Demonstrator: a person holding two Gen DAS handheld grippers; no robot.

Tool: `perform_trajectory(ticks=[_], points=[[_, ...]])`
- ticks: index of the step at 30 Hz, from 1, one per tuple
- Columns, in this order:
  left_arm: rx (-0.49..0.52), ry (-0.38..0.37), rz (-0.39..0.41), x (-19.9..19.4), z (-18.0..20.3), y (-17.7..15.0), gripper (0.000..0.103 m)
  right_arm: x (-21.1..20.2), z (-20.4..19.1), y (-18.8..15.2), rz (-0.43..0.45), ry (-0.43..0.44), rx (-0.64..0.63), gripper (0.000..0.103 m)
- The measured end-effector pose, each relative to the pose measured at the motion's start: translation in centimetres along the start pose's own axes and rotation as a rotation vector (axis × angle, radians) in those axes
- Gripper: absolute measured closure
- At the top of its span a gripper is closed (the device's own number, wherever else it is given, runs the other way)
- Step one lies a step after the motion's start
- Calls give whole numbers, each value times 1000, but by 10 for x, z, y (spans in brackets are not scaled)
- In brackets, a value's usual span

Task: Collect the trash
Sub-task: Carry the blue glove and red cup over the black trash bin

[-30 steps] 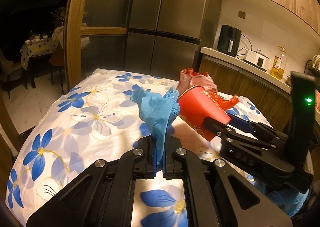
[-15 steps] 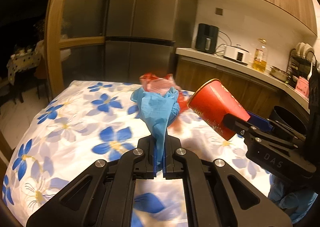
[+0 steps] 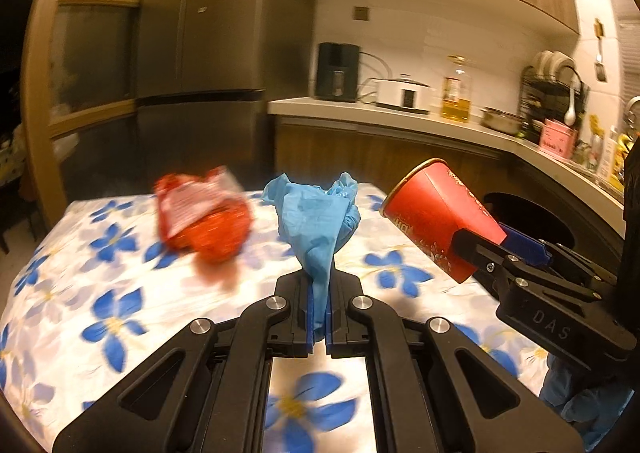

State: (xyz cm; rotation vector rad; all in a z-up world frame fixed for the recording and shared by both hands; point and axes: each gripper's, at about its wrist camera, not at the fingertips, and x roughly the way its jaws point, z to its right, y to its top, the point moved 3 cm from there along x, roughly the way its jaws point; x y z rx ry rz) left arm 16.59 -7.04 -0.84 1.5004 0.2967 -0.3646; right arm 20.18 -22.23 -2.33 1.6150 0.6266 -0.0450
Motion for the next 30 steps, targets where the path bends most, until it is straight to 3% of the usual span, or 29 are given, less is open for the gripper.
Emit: perform_trajectory(ticks=[18,30], points=[[105,-202,52,54,130,44,100,-45,130,20,100,-300,116,49],[149,-317,75,89,203,61,100,-51,191,26,120,-444,151,49]])
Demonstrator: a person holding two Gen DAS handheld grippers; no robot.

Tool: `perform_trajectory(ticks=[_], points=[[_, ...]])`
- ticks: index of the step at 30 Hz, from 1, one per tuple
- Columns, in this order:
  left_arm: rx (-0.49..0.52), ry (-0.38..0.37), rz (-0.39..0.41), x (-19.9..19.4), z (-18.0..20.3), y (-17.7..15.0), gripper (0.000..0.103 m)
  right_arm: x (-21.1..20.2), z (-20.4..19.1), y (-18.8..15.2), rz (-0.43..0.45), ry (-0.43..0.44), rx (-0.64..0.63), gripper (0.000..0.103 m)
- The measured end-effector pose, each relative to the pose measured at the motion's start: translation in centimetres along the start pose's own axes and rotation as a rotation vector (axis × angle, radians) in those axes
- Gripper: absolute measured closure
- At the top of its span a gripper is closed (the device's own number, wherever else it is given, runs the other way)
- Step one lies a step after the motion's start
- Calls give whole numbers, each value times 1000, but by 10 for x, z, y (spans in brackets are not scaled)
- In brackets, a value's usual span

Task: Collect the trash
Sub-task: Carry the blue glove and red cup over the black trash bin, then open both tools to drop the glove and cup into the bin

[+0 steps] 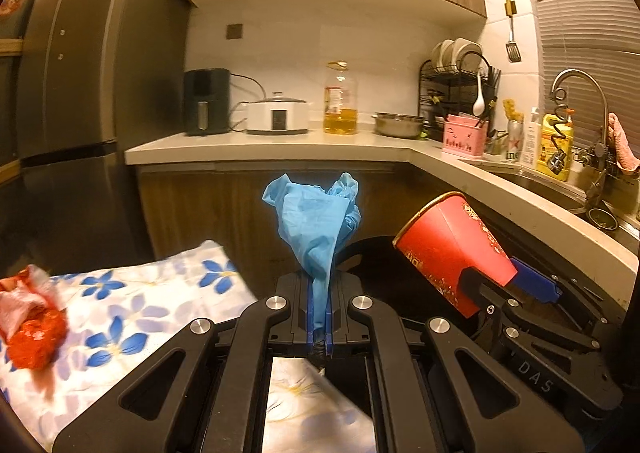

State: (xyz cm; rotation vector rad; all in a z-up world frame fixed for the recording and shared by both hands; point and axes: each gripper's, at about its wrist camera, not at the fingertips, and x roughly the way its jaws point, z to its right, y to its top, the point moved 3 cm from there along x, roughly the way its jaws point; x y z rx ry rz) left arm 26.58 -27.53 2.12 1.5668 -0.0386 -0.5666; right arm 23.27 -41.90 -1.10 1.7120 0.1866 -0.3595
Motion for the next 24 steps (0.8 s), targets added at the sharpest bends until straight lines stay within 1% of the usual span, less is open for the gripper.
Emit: perform_trajectory(ticks=[4,13,24], points=[[-2,-39,-9,18,10,0,100,9,14,3,2,-28,19,49],[40,-121,-41,52,37,-7,100,27,38,3,-11,-67,53,49],[51,-171,-81,76,46,-15,99,44,54,3,-24,-79,69,48]])
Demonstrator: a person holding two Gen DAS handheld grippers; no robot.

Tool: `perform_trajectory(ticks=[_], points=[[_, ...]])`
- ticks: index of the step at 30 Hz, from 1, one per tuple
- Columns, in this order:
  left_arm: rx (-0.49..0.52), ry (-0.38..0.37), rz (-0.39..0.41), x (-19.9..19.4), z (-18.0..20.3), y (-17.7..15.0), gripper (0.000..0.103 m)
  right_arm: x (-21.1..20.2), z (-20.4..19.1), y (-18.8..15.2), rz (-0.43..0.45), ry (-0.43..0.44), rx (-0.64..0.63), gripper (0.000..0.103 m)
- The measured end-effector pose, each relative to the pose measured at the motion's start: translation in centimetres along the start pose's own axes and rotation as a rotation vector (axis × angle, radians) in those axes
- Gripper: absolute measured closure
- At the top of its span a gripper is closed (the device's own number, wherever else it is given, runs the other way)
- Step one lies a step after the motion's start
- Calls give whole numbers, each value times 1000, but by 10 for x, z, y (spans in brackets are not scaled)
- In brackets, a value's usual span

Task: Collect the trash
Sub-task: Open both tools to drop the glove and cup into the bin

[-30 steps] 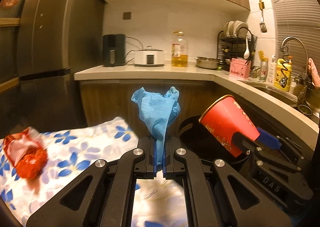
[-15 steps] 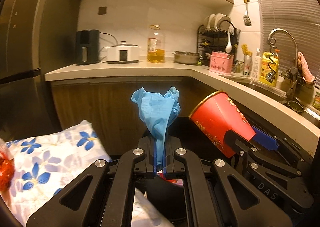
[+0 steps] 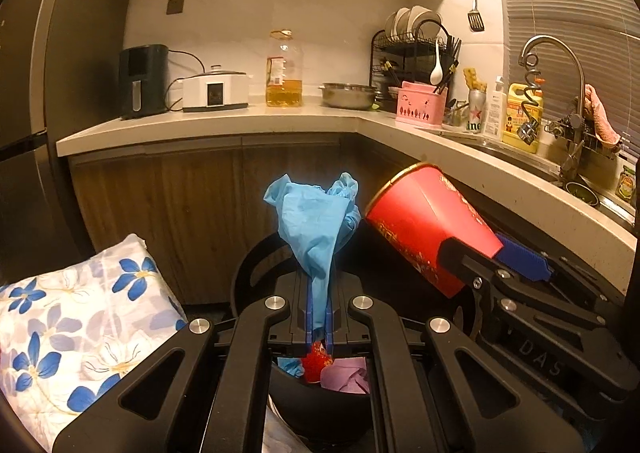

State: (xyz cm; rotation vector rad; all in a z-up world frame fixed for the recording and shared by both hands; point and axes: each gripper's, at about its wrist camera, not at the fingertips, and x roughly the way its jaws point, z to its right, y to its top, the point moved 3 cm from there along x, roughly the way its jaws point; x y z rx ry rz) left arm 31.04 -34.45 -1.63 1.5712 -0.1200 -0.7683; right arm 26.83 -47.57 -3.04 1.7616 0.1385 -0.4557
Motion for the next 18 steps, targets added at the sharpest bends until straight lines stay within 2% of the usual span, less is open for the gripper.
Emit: perform_trajectory(ticks=[10,12,14,16,17,18], points=[[-5,-17,-24,12,-5,-2,98,13,-1,-2,-15,-1,6,48],[2,-21,-23,13,-5,-3,93,14,-1,-1,-18,7,7,47],[14,-5,-22,13,-5,-4,78,16,1,-2,-24,1,14,41],[12,7,-22,12,-9,-5,70,17,4,-1,-29,-9,23,37],[4,18,-23,12,-12,-5,62,17,6,-1,-32,-16,25,36],[-3,28,-22,10,-15,-5,58,17,7,-2,-34,-23,26,34]])
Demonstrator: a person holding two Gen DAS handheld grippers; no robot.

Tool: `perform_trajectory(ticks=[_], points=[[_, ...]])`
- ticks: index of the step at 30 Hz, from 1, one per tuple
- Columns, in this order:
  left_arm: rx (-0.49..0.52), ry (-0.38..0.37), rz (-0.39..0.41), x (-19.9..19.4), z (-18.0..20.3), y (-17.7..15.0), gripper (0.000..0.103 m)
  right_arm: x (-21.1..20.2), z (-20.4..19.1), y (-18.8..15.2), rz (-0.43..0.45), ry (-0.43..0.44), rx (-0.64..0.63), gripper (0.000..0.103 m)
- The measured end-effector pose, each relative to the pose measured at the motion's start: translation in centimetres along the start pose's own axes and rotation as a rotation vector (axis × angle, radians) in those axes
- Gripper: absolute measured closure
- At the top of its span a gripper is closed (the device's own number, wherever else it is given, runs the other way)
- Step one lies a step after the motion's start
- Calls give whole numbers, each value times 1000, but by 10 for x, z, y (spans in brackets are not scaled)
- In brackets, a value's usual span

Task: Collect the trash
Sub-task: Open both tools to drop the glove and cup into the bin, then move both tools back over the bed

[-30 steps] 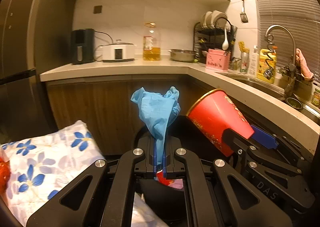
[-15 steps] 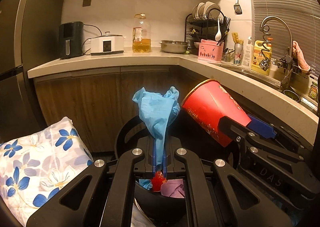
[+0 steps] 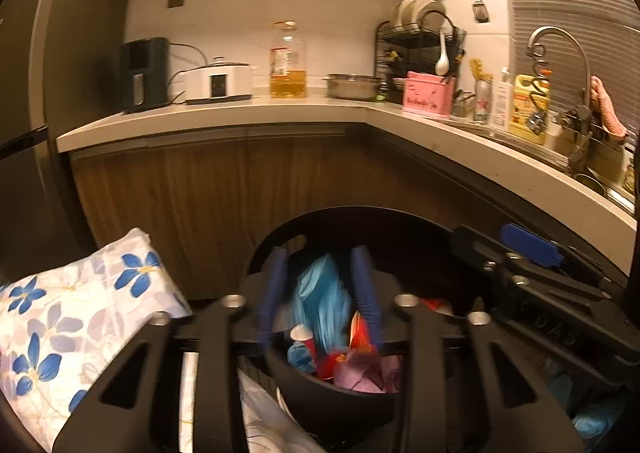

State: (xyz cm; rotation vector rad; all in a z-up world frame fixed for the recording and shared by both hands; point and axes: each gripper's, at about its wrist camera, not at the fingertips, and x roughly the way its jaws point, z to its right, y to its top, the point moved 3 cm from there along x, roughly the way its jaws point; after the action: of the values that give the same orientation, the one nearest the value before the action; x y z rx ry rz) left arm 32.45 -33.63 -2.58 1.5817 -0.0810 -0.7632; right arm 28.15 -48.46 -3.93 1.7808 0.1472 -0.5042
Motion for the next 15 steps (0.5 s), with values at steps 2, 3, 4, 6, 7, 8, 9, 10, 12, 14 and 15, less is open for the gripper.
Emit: perform_trajectory(ticks=[2,3,4,6,7,8,9,10,12,14,15], points=[[-9,21,0,-3,-5,0,46,-1,2,-2,-9,-18,-1,29],[-14,38,-3,-5,-7,-1,43,-3,2,-5,-14,-24,-4,27],[-19,58,-5,-7,-10,-2,35,-4,2,-8,-18,-28,-6,26],[-22,87,-7,-13,-14,-5,28,-6,0,-13,-30,-37,-13,21],[-21,98,-9,-16,-15,-6,25,-8,0,-15,-33,-40,-16,19],[-19,115,-12,-20,-16,-8,19,-11,-1,-18,-33,-42,-21,18],[-19,138,-14,-25,-18,-11,16,-14,-3,-20,-31,-45,-26,16],[-21,150,-13,-28,-20,-13,15,-17,-5,-23,-32,-49,-35,15],[-29,171,-25,-36,-24,-18,15,-22,-11,-27,-35,-46,-46,12],[-39,189,-31,-42,-28,-21,14,-29,-16,-30,-33,-48,-60,9],[-46,202,-34,-48,-32,-24,13,-33,-19,-31,-28,-47,-68,9]])
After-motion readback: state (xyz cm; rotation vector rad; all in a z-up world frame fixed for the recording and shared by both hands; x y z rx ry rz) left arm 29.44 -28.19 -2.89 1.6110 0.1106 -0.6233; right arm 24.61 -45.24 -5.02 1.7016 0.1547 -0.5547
